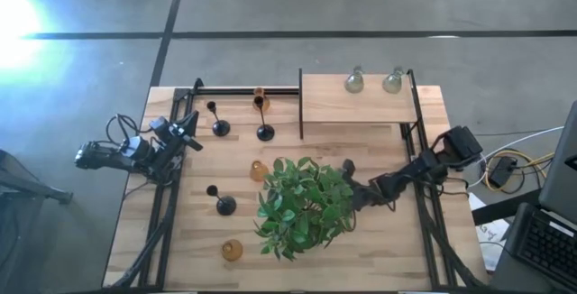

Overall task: Pick & Place candle stick holders
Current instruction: Put the transparent glass candle holder on the shelf

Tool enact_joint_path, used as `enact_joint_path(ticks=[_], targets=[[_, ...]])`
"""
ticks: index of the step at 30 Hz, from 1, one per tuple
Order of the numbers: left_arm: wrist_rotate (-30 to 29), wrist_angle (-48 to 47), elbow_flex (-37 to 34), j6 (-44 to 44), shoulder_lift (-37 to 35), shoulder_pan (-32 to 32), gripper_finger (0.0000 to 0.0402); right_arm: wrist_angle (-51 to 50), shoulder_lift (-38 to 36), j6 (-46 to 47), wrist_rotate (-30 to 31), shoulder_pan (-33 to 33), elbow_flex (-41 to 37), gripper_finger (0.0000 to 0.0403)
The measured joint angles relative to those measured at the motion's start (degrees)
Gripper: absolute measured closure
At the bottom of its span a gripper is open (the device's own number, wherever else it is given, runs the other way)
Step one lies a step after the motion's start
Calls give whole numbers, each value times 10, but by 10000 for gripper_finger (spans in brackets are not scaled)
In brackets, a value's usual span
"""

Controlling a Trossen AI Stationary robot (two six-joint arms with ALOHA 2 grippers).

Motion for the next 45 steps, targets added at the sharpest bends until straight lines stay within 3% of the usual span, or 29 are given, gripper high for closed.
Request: enact_joint_path(ticks=[10,17,24,30,34,41,45], targets=[[0,-4,0,0,0,0,390,0,0,-27,-51,-32,17,215],[0,-5,0,0,0,0,390,-2,0,-31,-52,-45,26,273],[0,-5,0,0,0,0,390,-2,-4,-30,-73,-44,28,276],[0,-5,0,0,0,0,390,-10,-73,-38,-73,-44,27,276],[0,-5,0,0,0,0,390,-106,-179,-59,-60,-56,43,276],[0,-6,0,0,0,0,390,-426,-349,-65,-61,-131,147,276],[0,-5,0,0,0,0,390,-461,-382,-111,-85,-182,176,276]])
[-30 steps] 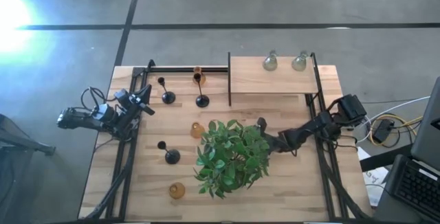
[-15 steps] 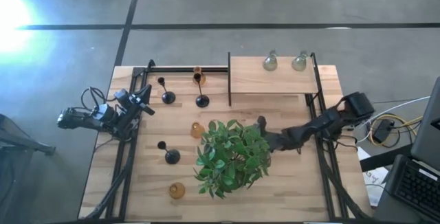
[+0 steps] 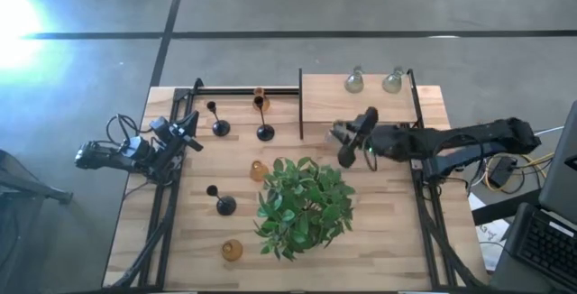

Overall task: Pick & Place candle stick holders
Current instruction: Put the transparent glass candle holder on the shelf

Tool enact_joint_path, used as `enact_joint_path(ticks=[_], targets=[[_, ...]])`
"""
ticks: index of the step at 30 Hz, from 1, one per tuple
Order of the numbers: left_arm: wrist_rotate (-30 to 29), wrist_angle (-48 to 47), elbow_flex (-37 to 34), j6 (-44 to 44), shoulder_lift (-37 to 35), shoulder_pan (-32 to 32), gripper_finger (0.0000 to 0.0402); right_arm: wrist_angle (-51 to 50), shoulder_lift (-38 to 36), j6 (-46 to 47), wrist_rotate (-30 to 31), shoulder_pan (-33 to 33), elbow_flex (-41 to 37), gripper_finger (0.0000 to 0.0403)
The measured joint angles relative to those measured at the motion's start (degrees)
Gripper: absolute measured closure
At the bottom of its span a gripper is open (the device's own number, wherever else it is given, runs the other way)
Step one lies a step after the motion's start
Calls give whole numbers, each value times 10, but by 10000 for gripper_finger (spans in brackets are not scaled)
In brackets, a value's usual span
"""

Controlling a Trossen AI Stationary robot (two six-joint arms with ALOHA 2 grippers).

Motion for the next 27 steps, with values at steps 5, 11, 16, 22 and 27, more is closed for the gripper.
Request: enact_joint_path(ticks=[5,11,16,22,27], targets=[[0,1,0,0,0,0,390,-2,-4,-37,-7,-67,16,276],[0,1,0,0,0,0,390,29,38,-21,-8,-139,41,276],[0,1,0,0,0,0,390,42,99,-17,-7,-171,89,276],[0,1,0,0,0,0,390,40,191,-17,-6,-200,157,276],[0,1,0,0,0,0,390,39,250,19,-1,-219,191,276]])
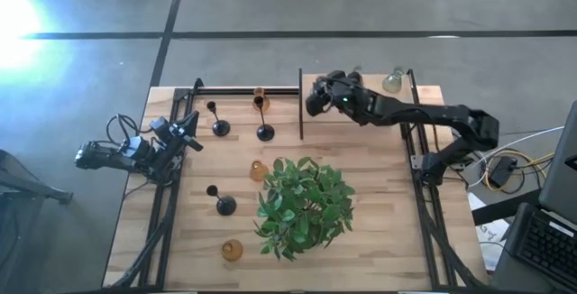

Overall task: Pick & Place candle stick holders
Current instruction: Put the transparent glass candle holder on the shelf

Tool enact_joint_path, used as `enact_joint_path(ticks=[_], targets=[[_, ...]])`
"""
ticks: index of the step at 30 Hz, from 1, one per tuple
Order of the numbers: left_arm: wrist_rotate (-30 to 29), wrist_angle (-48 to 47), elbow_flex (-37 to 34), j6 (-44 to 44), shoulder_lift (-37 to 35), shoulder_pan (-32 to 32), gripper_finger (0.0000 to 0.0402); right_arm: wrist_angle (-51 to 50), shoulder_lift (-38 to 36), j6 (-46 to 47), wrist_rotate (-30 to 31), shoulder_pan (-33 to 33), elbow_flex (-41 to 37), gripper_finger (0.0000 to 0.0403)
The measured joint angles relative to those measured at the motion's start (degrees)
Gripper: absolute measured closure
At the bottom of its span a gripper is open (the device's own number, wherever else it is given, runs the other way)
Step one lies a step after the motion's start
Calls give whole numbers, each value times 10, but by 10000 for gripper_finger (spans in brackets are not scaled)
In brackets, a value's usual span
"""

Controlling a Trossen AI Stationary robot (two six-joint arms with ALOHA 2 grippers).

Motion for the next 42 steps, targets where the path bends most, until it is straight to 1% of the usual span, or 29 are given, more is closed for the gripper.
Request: enact_joint_path(ticks=[6,10,21,24,27,31,35,40,42], targets=[[0,0,0,0,0,0,390,30,52,21,34,-3,14,276],[0,0,0,0,0,0,390,34,64,32,81,-2,19,276],[0,-1,0,0,0,0,390,34,91,35,88,-20,23,276],[0,0,0,0,0,0,390,43,93,34,81,-27,23,276],[0,0,0,0,0,0,390,49,93,32,58,-36,20,276],[0,0,0,0,0,0,390,50,94,28,51,-48,20,276],[0,0,0,0,0,0,390,50,94,16,13,-62,21,276],[0,0,0,0,0,0,390,52,94,-3,-3,-73,22,276],[0,0,0,0,0,0,390,54,94,-8,-23,-78,22,276]])
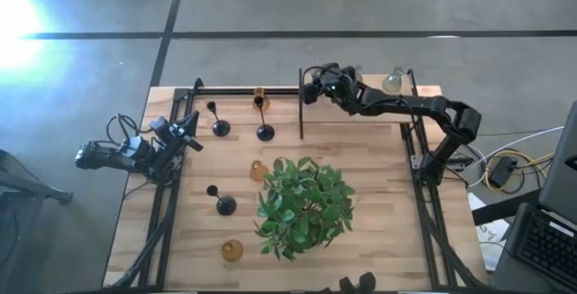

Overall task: Pick & Place candle stick holders
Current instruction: Put the transparent glass candle holder on the shelf

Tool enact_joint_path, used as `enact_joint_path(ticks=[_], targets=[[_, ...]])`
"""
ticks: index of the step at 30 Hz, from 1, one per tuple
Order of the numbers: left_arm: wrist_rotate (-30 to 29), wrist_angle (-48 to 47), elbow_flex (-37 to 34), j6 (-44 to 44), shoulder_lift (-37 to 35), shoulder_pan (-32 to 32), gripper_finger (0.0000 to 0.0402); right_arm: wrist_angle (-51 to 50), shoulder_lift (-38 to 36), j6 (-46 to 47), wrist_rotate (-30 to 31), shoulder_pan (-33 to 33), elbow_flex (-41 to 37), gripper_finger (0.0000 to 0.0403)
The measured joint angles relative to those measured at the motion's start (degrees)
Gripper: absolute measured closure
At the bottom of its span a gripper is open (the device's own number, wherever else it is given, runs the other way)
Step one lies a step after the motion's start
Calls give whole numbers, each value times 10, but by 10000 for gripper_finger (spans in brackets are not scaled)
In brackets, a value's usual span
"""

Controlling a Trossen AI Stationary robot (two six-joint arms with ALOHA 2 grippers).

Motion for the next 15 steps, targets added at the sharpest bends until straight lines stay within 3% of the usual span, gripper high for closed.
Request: enact_joint_path(ticks=[15], targets=[[0,0,0,0,0,0,390,21,-1,-36,-36,-22,0,276]])
